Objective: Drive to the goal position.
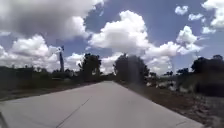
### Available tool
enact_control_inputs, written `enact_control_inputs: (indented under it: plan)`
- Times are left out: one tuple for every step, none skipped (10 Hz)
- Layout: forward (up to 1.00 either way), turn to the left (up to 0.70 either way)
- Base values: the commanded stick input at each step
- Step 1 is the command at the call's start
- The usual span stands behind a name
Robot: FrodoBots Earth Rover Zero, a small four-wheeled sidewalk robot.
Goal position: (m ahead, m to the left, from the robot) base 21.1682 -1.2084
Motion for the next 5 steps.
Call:
enact_control_inputs:
  plan:
    - [0.85,-0.09]
    - [0.85,-0.24]
    - [0.85,0.0]
    - [0.85,0.0]
    - [0.85,0.0]
